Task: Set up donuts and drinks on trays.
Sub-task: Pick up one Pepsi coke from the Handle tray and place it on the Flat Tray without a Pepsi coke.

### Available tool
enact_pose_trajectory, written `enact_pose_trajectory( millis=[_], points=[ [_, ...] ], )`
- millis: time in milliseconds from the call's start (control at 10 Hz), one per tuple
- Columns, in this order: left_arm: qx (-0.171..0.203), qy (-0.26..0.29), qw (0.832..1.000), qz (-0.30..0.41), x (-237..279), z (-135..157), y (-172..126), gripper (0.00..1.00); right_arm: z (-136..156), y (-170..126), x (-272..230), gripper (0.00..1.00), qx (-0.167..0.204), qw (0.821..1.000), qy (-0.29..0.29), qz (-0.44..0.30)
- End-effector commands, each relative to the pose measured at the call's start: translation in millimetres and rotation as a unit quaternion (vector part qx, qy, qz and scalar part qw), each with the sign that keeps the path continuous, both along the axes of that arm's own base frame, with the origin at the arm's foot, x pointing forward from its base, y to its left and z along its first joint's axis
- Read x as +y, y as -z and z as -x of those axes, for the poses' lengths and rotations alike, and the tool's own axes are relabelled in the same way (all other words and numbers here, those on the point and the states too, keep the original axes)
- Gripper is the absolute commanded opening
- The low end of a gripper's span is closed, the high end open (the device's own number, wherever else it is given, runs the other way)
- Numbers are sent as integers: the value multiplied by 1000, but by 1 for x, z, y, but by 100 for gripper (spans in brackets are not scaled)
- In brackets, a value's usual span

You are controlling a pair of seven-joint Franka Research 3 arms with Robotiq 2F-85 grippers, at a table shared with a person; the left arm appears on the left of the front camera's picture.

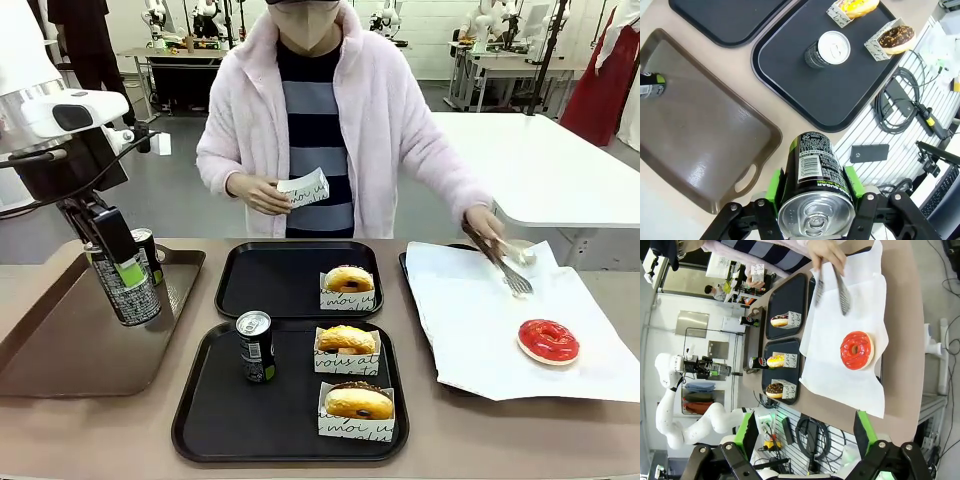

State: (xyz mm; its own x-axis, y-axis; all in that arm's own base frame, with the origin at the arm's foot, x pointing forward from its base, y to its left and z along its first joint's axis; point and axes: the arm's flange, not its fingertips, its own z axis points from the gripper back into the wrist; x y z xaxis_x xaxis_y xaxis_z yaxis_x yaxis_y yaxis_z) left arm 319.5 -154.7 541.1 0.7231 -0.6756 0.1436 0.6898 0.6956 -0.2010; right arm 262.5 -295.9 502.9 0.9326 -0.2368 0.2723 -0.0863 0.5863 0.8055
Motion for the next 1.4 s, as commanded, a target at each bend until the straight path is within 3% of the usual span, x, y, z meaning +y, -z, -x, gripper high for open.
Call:
enact_pose_trajectory(
  millis=[0,500,1000,1300],
  points=[
    [-11,-9,1000,0,1,2,0,59,-2,-1,-1,100,-16,1000,2,-10],
    [-19,-29,999,-2,-12,-22,5,59,-2,-1,-1,100,-16,1000,2,-10],
    [-72,-101,992,-4,-45,-107,29,59,-2,-1,-1,100,-16,1000,2,-10],
    [-62,-116,991,0,-61,-149,46,59,-2,-1,-1,100,-16,1000,2,-10]
  ],
)
